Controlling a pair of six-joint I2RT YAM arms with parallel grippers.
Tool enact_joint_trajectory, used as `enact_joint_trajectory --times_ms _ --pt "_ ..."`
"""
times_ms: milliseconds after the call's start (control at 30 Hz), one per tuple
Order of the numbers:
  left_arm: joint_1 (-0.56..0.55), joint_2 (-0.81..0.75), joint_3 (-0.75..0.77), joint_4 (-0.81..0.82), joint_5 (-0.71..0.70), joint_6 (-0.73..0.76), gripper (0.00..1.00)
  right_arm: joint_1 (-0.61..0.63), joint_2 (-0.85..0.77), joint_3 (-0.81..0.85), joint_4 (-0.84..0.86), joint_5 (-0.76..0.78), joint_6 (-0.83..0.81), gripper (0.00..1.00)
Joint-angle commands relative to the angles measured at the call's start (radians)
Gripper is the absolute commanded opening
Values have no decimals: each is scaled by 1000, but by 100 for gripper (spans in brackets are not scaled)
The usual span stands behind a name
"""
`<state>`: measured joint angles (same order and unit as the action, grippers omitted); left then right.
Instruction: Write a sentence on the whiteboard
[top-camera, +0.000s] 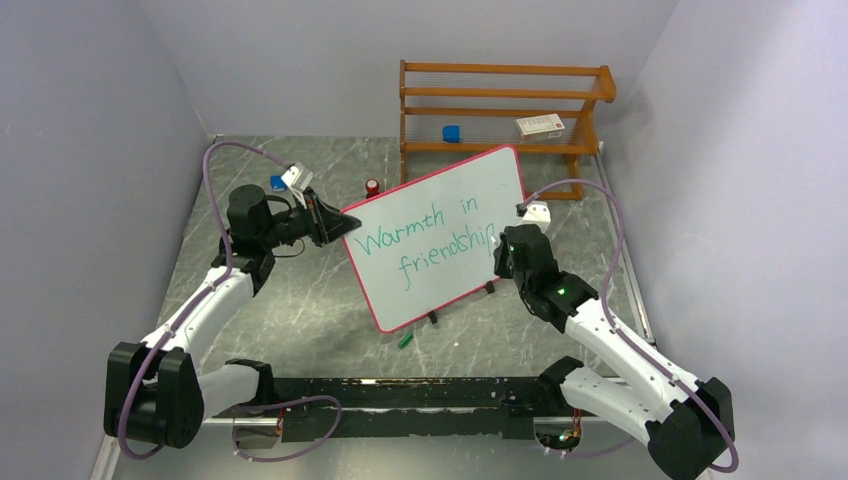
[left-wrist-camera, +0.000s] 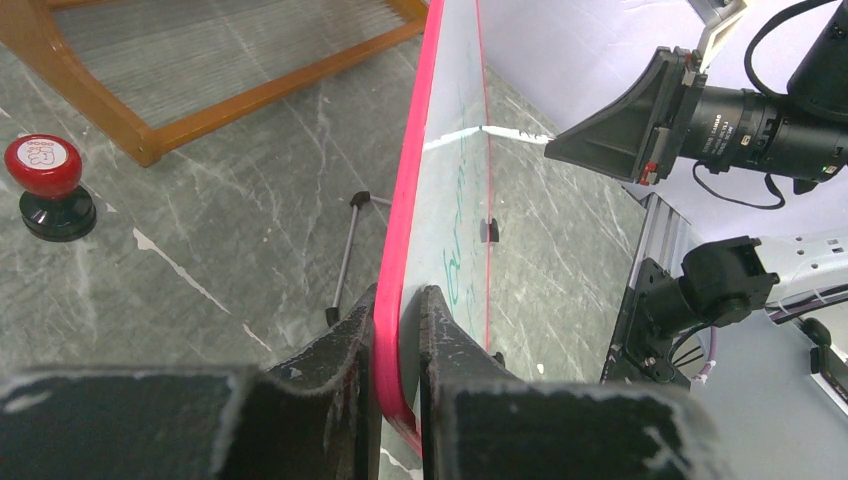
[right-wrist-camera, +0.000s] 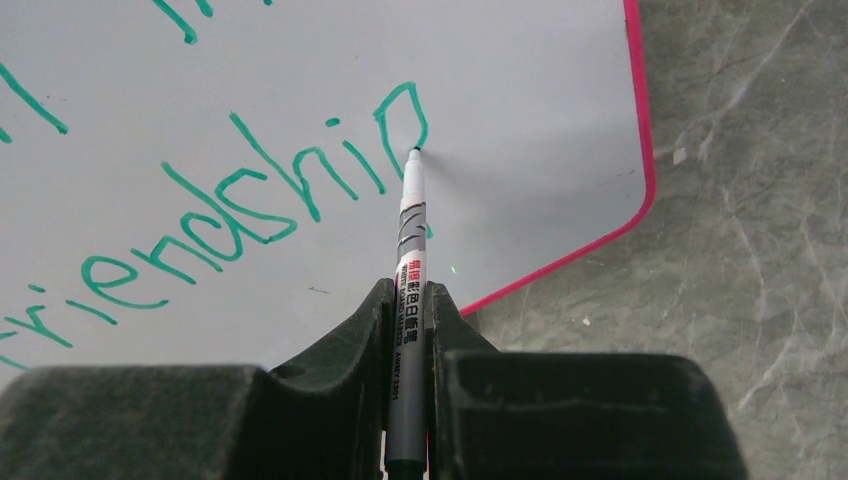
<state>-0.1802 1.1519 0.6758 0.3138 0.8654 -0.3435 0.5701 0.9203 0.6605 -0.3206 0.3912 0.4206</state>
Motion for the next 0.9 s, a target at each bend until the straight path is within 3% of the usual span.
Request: enact_joint_trajectory --times_ms 0,433,867 --pt "-2 35 -28 -131 -59 131 5 -5 -5 -17 -20 -69 12 0" --pt "-2 33 -28 -131 -61 130 5 -5 -31 -1 -66 -68 4 0" --pt "-2 32 -28 -134 -63 132 5 -15 -60 2 -69 73 23 0"
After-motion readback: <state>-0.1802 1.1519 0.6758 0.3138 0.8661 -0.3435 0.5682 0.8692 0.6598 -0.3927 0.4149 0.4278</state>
